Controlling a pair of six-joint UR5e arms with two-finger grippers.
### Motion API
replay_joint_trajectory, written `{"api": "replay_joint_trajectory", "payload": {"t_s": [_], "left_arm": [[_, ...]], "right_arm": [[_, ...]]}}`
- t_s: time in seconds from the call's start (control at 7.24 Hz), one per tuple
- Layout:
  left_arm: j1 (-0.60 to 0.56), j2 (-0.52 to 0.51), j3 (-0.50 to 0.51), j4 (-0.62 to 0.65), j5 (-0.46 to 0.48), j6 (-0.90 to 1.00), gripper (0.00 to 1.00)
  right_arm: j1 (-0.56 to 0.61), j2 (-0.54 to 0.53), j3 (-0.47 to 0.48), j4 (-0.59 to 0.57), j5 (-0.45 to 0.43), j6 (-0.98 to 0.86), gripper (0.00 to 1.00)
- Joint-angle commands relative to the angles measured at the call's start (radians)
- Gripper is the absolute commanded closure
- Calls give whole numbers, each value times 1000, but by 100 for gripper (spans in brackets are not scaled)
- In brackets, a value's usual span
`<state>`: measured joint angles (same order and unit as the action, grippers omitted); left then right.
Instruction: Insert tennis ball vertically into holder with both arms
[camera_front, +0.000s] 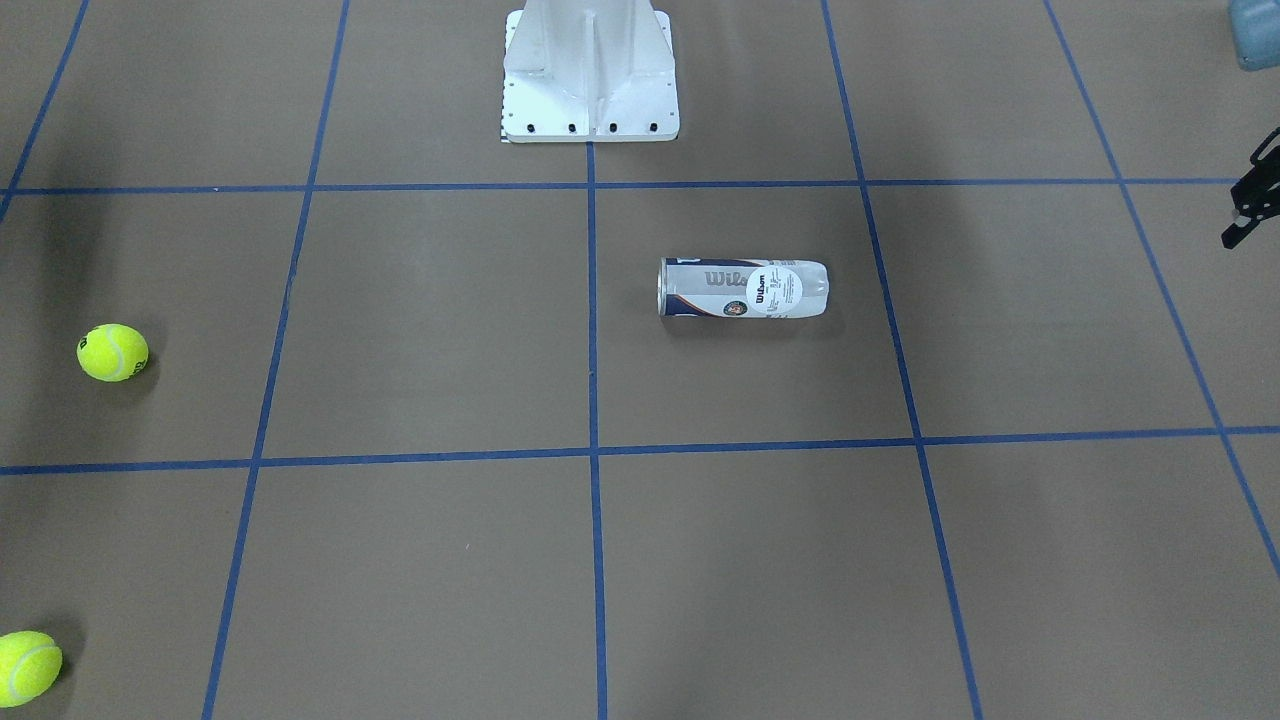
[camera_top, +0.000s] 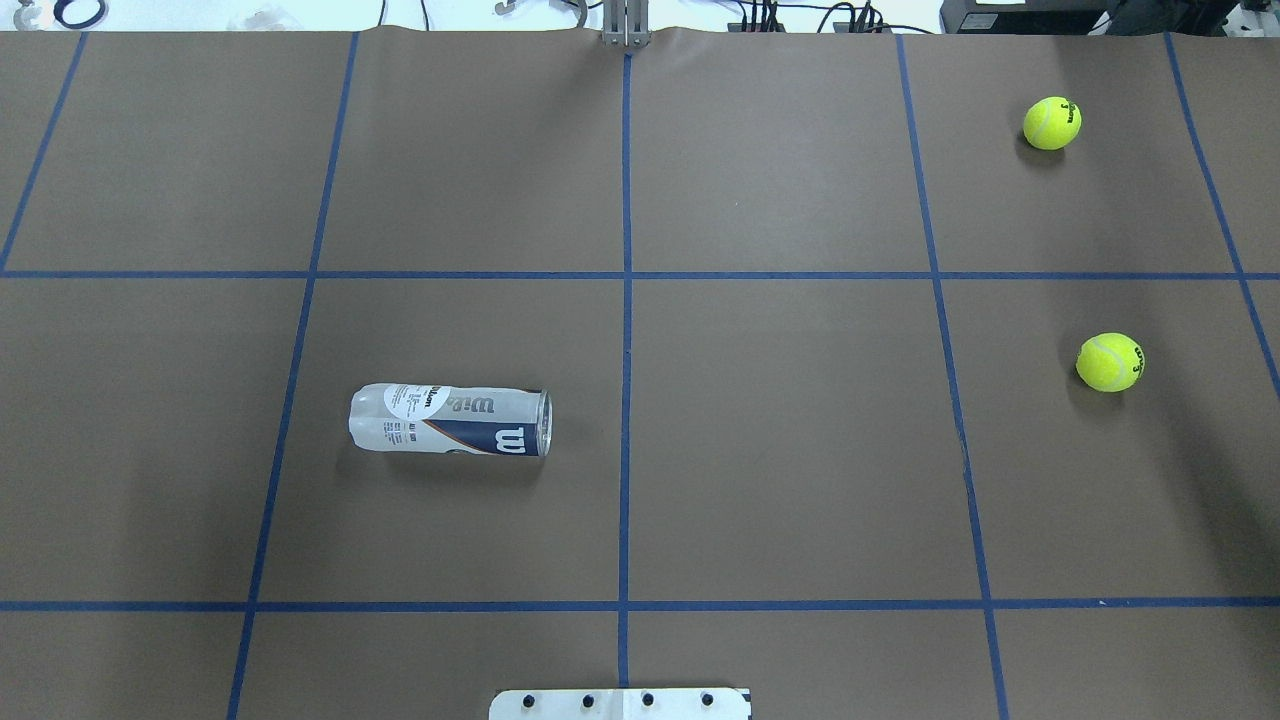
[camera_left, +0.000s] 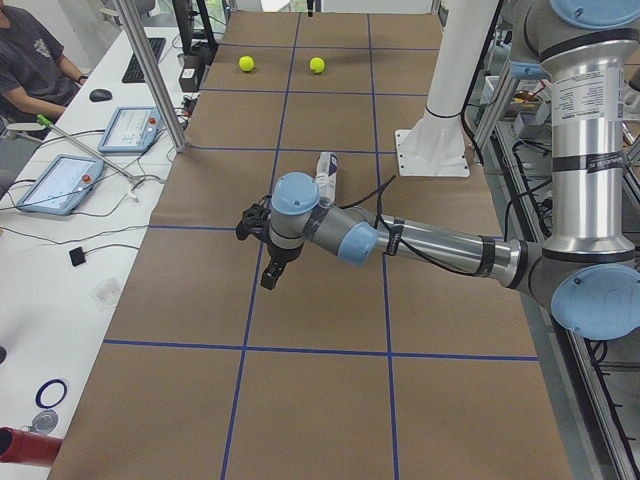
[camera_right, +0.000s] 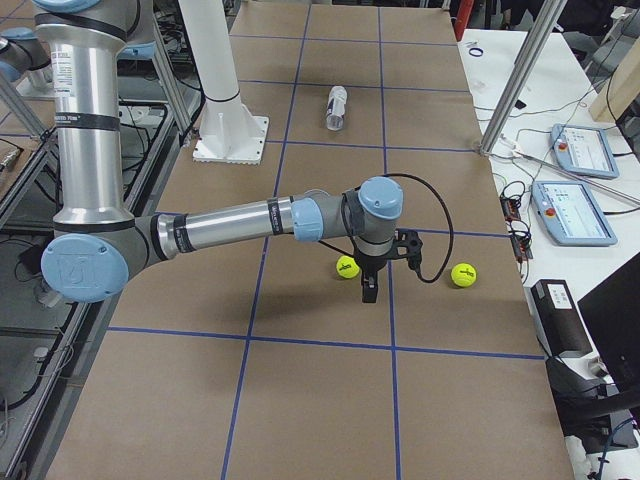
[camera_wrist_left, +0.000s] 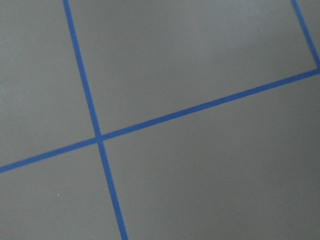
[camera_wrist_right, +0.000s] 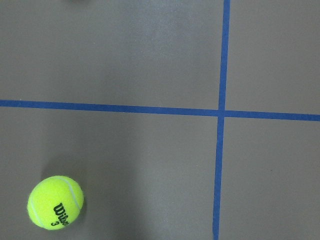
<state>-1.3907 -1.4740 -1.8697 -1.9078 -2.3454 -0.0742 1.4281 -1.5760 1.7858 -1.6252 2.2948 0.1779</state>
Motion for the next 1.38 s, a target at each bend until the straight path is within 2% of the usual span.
{"api": "replay_joint_trajectory", "payload": {"t_s": [0.0, 0.14, 0.28, 0.41, 0.55, 0.69, 0.83, 1.11, 1.24], "left_arm": [[89, -79, -6, -36, 0, -6, 6], [167, -154, -9, -31, 14, -27, 8], [224, -228, -8, -22, 14, -30, 16], [322, -262, -15, -25, 35, -42, 16], [405, -323, -23, -24, 126, -44, 2], [492, -392, -22, -17, 206, -62, 1], [568, -445, -20, -17, 227, -62, 0], [623, -511, -13, -22, 209, -52, 1], [700, -525, -5, -19, 209, -23, 1]], "right_arm": [[0, -9, 3, -1, 0, 0, 1], [0, -9, 3, -1, 0, 0, 1], [0, -9, 4, -2, 0, 0, 1], [0, -9, 4, -1, 0, 0, 1], [0, -9, 4, -2, 0, 0, 1], [0, -9, 6, -2, 2, 0, 1], [0, -9, 6, -1, 3, 0, 1], [0, -9, 6, -2, 5, 2, 1], [0, -12, 10, -4, 5, 2, 1]]}}
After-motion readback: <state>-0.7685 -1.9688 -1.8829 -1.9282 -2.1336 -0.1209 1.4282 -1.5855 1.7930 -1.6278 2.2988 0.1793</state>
